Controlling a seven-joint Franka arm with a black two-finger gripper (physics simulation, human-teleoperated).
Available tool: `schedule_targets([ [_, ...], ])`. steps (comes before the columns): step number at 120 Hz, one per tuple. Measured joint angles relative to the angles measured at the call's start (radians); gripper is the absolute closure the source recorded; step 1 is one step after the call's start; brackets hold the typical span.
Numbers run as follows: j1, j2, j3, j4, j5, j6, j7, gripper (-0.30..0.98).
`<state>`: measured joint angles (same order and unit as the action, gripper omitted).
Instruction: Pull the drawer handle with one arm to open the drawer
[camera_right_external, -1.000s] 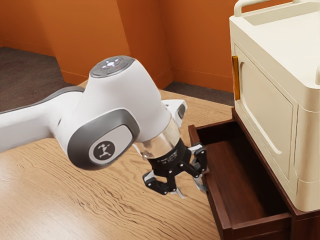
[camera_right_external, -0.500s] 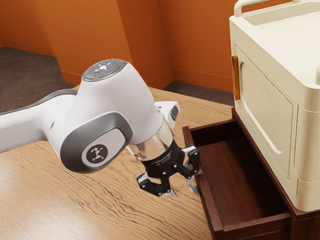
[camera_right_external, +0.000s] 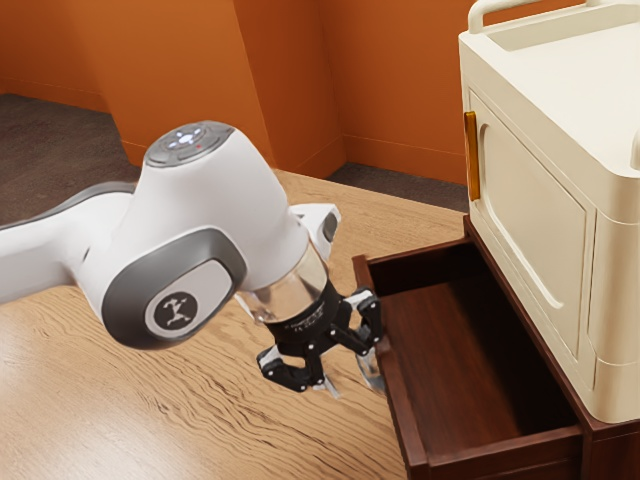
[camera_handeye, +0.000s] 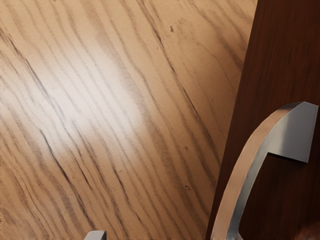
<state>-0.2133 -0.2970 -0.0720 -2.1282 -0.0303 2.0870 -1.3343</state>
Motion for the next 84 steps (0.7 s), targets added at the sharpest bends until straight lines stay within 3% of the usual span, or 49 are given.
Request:
schedule_targets([
  [84,0.017,-0.099,0.0,-0.096,0.001,-0.001,-0.005,0.46],
])
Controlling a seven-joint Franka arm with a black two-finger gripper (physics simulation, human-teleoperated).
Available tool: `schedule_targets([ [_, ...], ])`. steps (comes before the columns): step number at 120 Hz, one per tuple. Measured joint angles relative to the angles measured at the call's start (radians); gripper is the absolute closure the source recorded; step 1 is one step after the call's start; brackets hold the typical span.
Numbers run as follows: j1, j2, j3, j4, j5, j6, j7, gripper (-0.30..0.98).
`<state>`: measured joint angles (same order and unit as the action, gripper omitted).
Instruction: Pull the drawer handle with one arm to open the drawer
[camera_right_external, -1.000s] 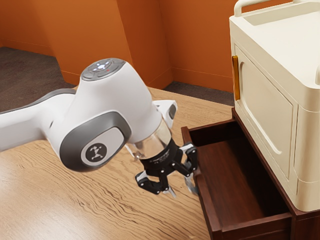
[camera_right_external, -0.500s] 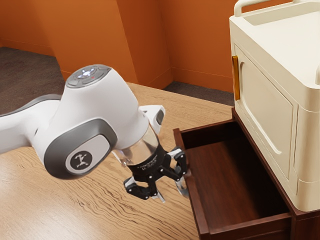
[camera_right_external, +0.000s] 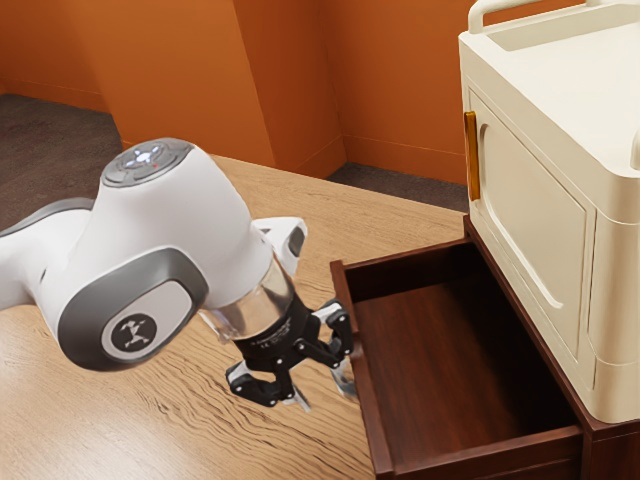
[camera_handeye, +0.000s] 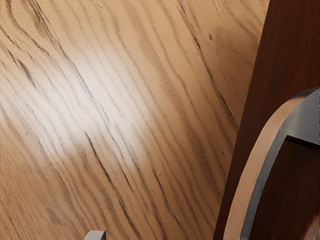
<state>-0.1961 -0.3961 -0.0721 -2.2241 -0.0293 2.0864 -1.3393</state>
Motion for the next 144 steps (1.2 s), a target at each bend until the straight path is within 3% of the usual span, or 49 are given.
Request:
schedule_targets([
  [56,0.002,-0.015,0.0,-0.013,-0.003,0.009,0.006,0.37],
  [113,-0.004,-0.023,0.0,0.023,0.06,0.025,0.011,0.33],
  [121,0.01,-0.023,0.0,0.111,0.061,-0.01,0.001,0.25],
  [134,0.066,0.054,0.018,0.469,0.035,-0.225,-0.075,0.15],
  [144,0.107,0.074,0.079,0.537,0.032,-0.369,-0.125,0.1],
])
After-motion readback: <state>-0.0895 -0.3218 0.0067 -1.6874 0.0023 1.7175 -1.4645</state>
